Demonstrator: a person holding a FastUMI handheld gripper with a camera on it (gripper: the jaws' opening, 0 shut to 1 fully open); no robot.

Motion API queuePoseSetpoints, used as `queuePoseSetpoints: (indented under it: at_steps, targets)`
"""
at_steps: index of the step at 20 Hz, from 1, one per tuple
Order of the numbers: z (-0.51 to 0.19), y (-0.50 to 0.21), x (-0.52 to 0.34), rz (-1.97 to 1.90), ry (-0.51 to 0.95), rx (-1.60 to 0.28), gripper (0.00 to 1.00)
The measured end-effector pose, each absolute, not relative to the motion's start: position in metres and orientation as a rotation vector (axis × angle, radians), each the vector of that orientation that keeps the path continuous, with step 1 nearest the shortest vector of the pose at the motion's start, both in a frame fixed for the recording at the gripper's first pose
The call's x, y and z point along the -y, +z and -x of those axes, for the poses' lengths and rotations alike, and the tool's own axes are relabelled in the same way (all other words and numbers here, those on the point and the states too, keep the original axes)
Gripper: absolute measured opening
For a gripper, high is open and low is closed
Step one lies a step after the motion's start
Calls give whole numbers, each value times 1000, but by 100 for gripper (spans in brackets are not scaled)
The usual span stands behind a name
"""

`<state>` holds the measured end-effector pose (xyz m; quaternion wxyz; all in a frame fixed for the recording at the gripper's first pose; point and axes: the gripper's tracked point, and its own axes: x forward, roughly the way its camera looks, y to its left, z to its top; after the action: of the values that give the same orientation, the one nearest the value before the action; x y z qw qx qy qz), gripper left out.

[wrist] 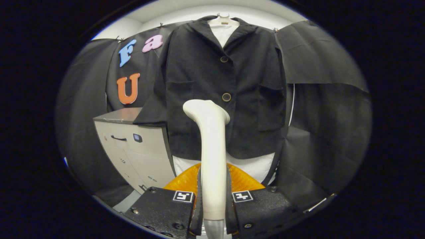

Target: Iron the clothes twice with a garment steamer, once on the left side and once on the right side.

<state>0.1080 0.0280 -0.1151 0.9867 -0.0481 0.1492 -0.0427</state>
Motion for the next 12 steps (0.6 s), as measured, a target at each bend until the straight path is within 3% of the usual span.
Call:
queuePoseSetpoints:
  at_steps: [12]
  targets:
    - [-76, -196, -19, 160, -31, -495, 30]
